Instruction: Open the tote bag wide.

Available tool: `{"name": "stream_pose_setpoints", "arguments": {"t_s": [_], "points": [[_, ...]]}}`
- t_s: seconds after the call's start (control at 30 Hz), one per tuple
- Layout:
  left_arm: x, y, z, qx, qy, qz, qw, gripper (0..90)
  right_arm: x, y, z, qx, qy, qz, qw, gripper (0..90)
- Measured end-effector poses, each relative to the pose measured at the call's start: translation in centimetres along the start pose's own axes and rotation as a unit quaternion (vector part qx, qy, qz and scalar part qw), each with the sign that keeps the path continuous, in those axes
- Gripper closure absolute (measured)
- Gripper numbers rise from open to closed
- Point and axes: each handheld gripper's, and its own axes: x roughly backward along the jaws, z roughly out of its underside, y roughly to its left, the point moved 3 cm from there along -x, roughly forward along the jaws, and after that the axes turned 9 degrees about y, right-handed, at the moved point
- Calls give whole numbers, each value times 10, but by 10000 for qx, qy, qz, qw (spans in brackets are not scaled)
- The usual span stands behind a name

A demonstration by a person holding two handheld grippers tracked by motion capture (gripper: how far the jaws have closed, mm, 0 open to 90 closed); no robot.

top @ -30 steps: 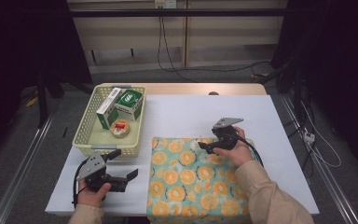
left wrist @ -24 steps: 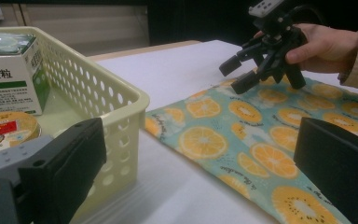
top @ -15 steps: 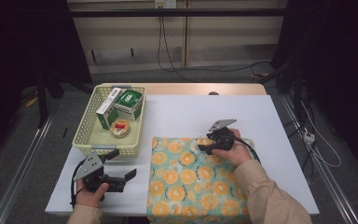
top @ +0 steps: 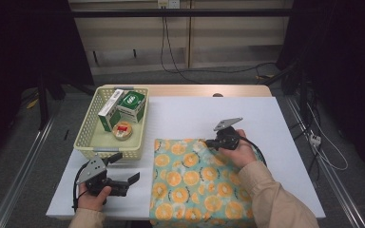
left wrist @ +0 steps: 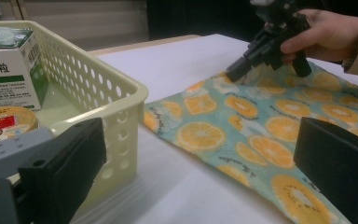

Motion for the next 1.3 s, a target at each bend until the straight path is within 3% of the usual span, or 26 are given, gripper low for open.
{"name": "stream_pose_setpoints", "arguments": {"t_s": [0.17,0.37,0.57,0.63,0.7,0.83,0.93,1.0,1.07,1.13,1.27,1.3], "points": [[1,1,0,-7,2,13,10000,22,8,-17,-15,-215,-159,262,9993,900],[3,2,0,-4,-36,19,10000,22,14,-52,-23,-505,-239,690,9960,900],[2,2,0,44,-17,70,10000,22,29,-92,-23,-848,-371,1165,9889,900],[2,3,1,41,20,56,10000,23,32,-105,-21,-963,-433,1351,9852,900],[1,3,1,77,11,57,10000,23,35,-117,-17,-1252,-607,1409,9802,900],[1,3,1,72,4,64,10000,23,37,-131,-13,-1317,-536,1608,9767,900],[0,2,1,59,35,91,9999,23,37,-134,-11,-1363,-570,1603,9759,881],[0,2,1,52,26,91,9999,23,35,-130,-12,-1311,-513,1529,9782,721],[0,2,1,34,31,84,10000,23,34,-122,-13,-1095,-450,1466,9821,620],[1,2,2,56,23,84,9999,23,36,-113,-16,-1032,-591,1326,9840,481],[2,2,2,102,-13,79,9999,24,43,-89,-18,-756,-620,1137,9887,318],[2,2,2,65,-11,74,10000,24,44,-82,-17,-692,-661,1033,9900,317]]}}
